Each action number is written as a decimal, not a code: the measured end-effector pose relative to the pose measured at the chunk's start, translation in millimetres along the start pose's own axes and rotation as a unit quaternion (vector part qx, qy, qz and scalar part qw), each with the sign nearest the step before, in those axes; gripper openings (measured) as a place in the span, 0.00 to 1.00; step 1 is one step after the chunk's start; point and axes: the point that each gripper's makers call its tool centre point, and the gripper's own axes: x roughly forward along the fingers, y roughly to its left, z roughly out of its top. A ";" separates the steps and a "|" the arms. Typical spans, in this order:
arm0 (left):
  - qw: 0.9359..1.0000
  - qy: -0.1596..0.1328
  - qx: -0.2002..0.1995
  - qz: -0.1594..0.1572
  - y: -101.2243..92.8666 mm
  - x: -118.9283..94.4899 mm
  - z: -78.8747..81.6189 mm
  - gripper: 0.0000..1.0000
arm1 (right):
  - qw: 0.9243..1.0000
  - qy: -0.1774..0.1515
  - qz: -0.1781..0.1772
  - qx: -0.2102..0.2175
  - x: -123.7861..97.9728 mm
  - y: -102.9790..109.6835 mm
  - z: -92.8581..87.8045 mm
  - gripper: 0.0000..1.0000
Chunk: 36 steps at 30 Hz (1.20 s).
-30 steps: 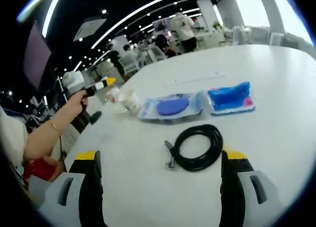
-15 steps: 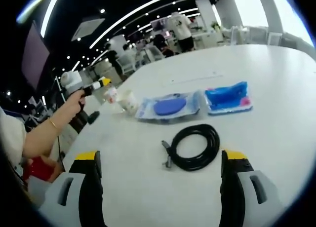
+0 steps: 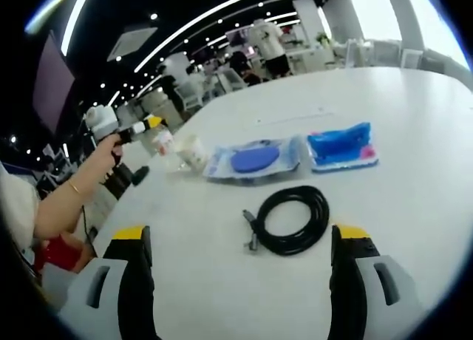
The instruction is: Arrange the tabletop items into an orderly group along one side of the table until the central work area is clear of visible clutter.
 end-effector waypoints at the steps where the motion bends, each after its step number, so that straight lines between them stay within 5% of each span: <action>1: 1.000 -0.001 0.000 0.001 0.1 -2.0 0.2 0.21 | 1.000 0.000 0.000 0.000 0.0 0.4 -0.1 0.99; 36: 1.000 0.002 0.015 0.020 -3.7 -9.4 -8.9 0.22 | 1.000 0.013 0.003 -0.008 1.0 0.8 -4.7 0.99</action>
